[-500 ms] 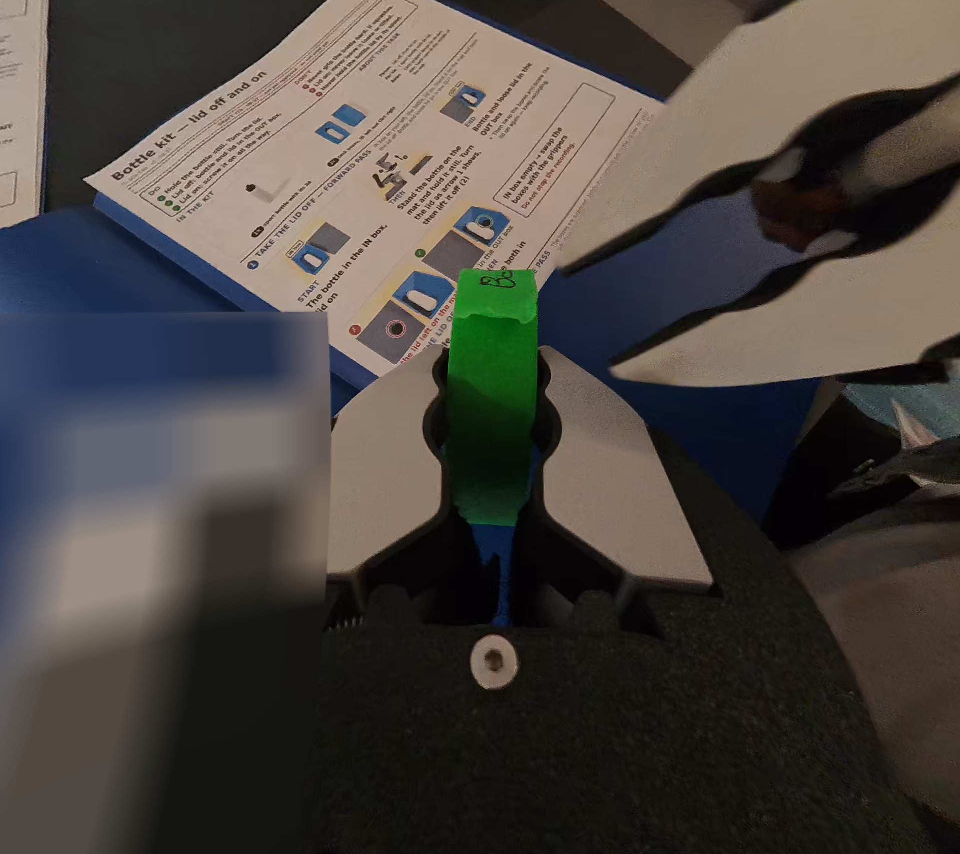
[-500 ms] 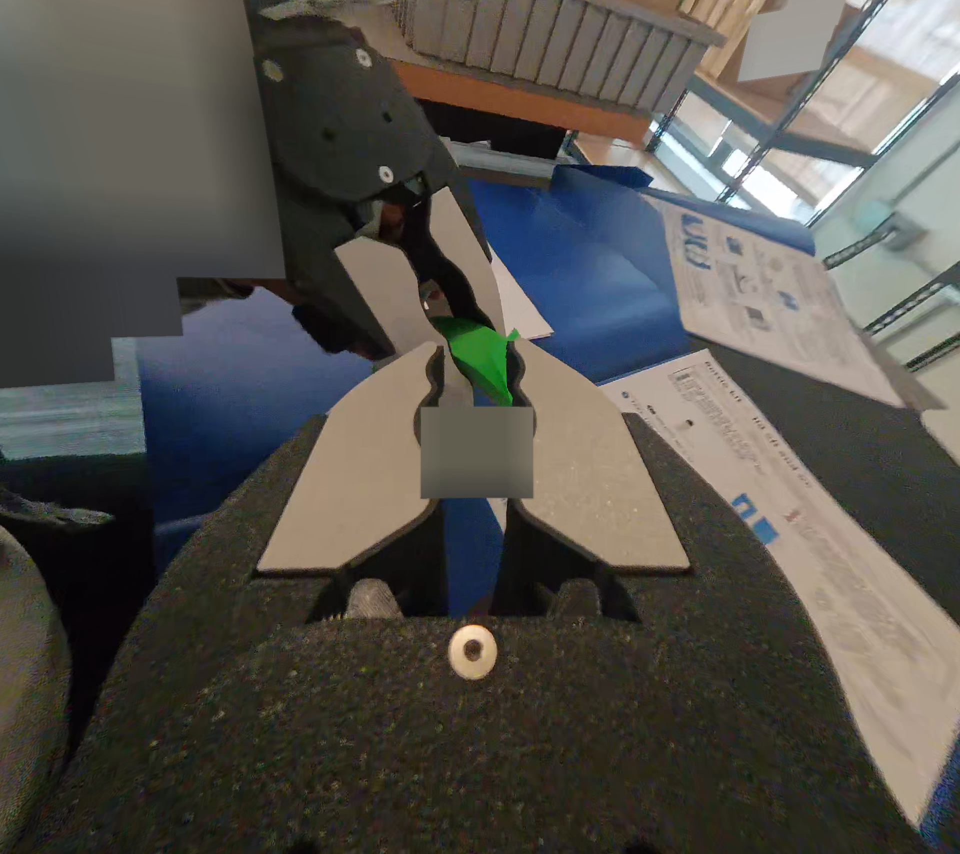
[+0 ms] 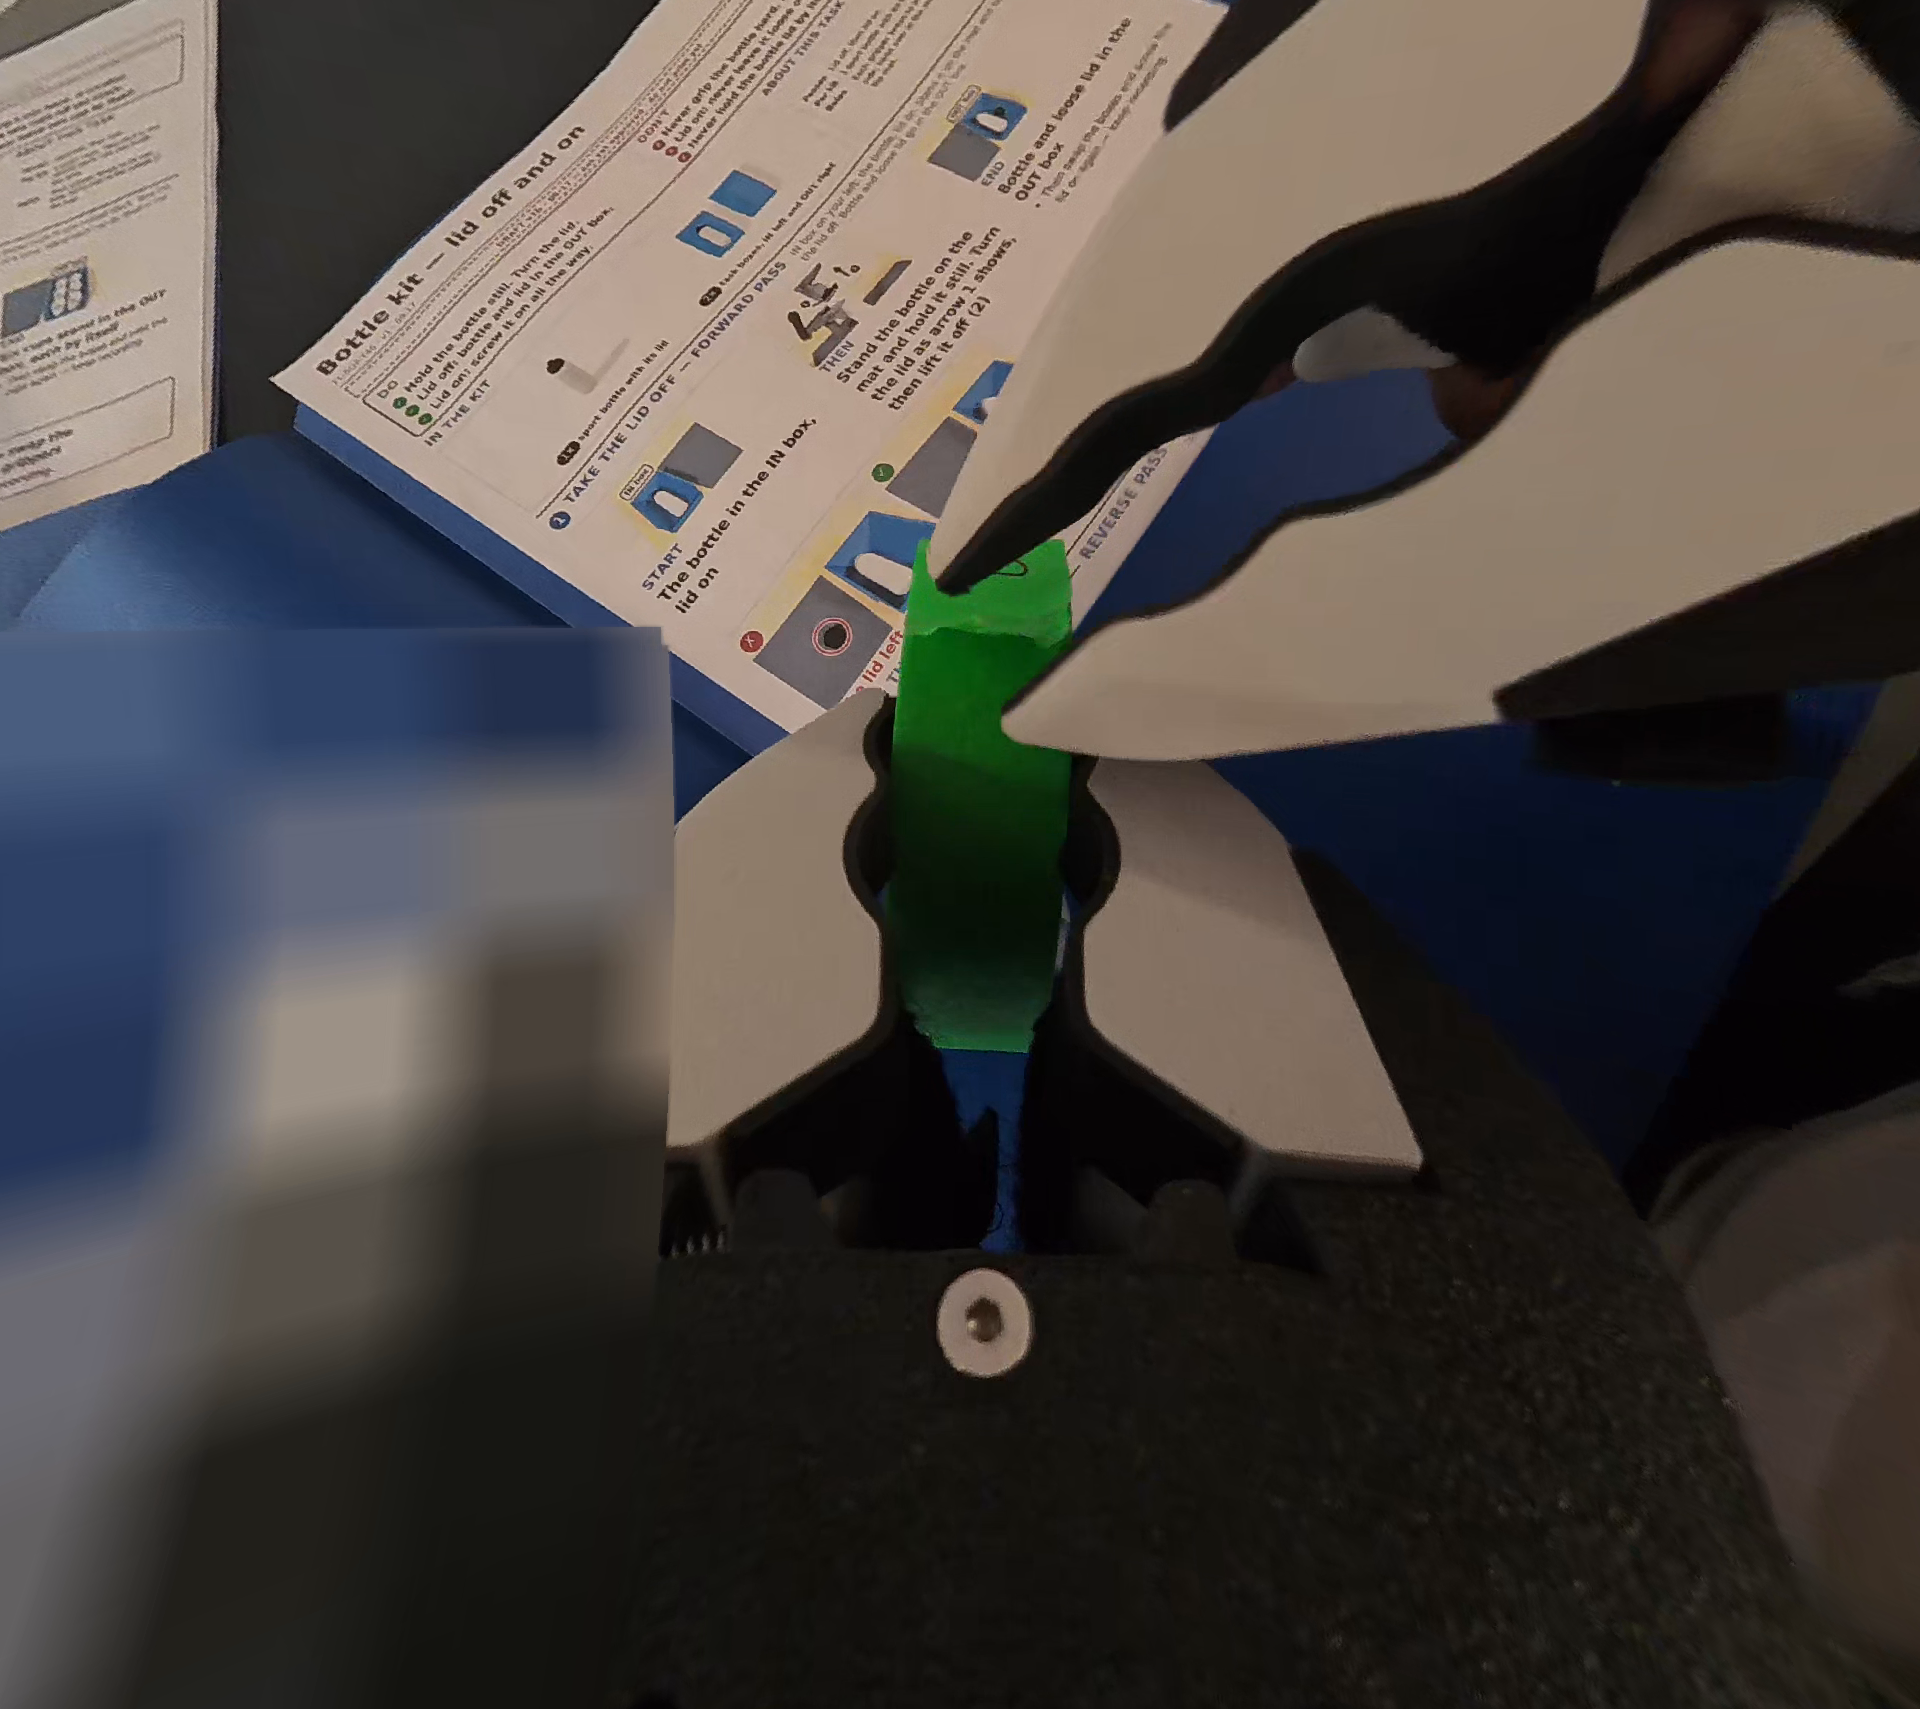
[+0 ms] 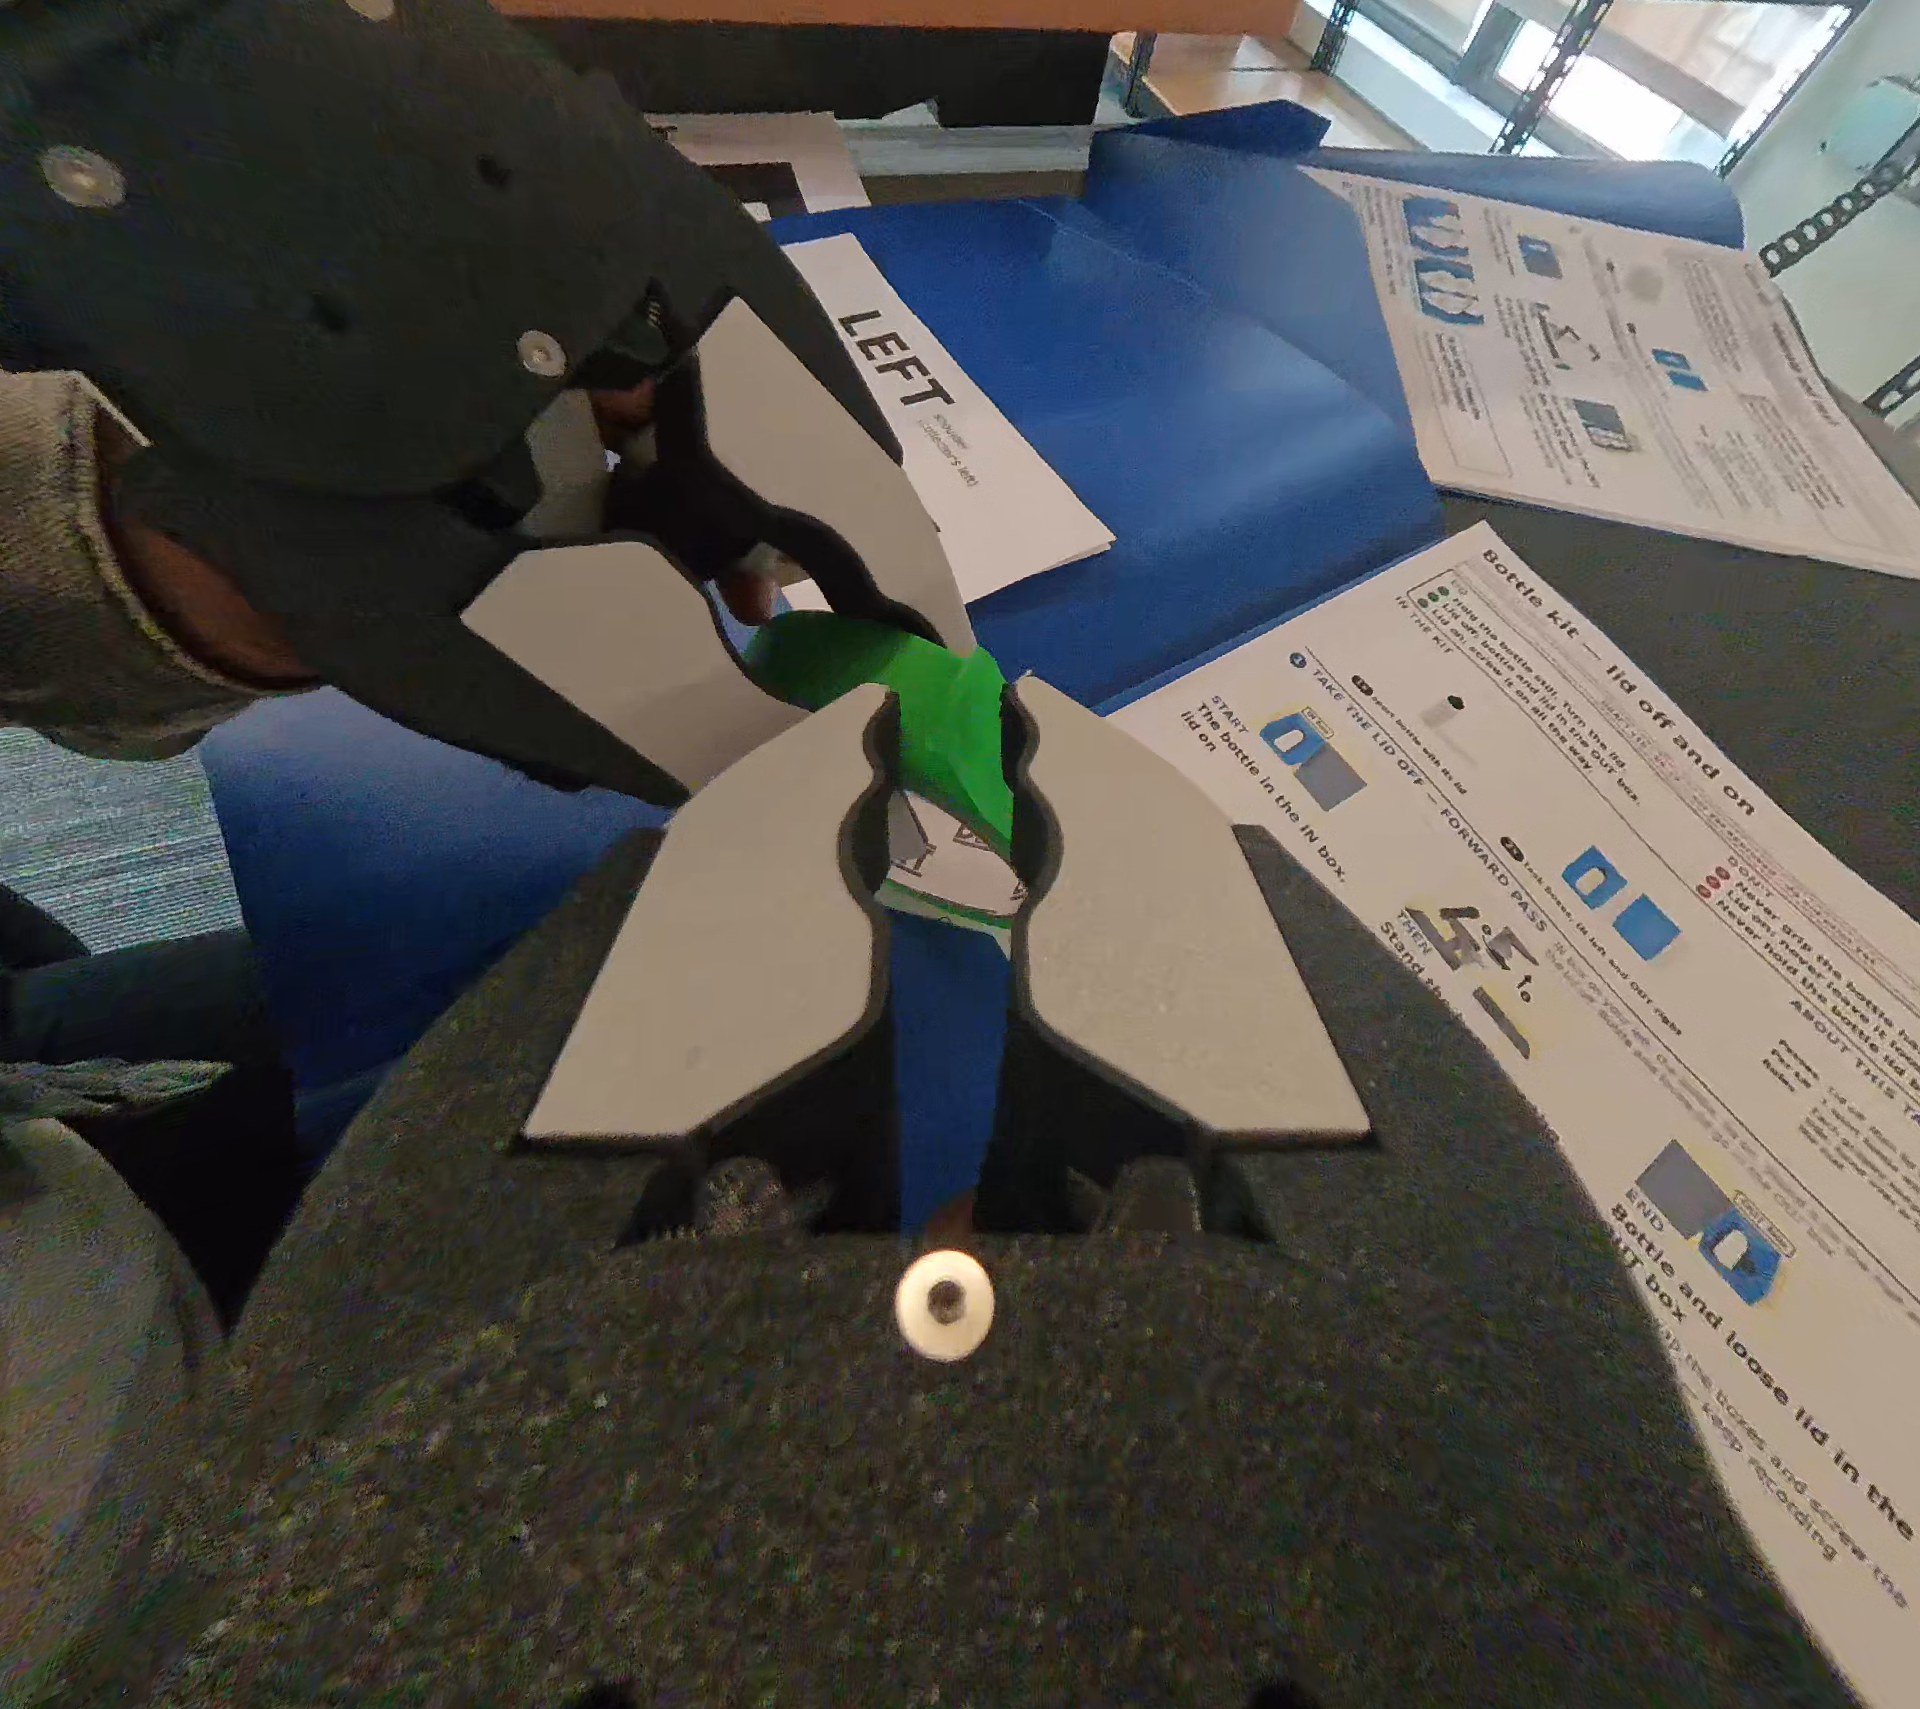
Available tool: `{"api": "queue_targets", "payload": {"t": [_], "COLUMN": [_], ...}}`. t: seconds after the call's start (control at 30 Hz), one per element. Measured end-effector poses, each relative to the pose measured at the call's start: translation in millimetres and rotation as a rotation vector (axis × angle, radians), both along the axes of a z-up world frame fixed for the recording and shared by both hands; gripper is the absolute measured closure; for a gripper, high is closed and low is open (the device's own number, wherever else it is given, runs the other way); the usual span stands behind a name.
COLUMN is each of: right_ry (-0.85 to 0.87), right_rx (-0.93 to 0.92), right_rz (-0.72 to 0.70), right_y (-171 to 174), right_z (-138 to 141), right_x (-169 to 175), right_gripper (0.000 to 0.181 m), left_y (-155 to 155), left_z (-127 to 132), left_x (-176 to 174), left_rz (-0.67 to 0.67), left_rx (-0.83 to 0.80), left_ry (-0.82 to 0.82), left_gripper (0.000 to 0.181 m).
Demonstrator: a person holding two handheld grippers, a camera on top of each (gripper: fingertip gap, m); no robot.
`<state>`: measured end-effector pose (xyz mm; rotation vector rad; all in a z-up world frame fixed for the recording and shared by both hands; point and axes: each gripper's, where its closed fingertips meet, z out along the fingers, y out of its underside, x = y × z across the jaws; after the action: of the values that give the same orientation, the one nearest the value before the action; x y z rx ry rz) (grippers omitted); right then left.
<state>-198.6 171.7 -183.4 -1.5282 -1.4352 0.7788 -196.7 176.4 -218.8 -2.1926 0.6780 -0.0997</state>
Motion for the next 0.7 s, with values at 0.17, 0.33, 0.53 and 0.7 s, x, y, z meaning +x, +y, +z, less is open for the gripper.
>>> {"api": "queue_targets", "payload": {"t": [0.17, 0.33, 0.53, 0.7], "right_ry": [0.018, 0.101, 0.168, 0.149], "right_rx": [-0.016, -0.149, -0.174, -0.075], "right_rz": [0.001, 0.005, 0.021, 0.128], "right_y": [7.8, 23.7, 36.5, 21.1], "right_z": [6.2, 19.4, 44.5, 78.5], "right_x": [11.0, 31.7, 45.7, 39.5], "right_gripper": [0.181, 0.181, 0.181, 0.181], "left_y": [-2.8, -11.7, -23.5, -26.9], "left_z": [2.7, 14.2, 35.7, 33.7], "left_x": [3.1, 5.3, 6.5, 14.4], "left_rz": [-0.039, -0.125, -0.168, -0.225], "left_rx": [0.048, 0.215, 0.454, 0.408], "left_ry": [-0.032, -0.119, -0.268, -0.417], "left_gripper": [0.149, 0.149, 0.150, 0.150]}}
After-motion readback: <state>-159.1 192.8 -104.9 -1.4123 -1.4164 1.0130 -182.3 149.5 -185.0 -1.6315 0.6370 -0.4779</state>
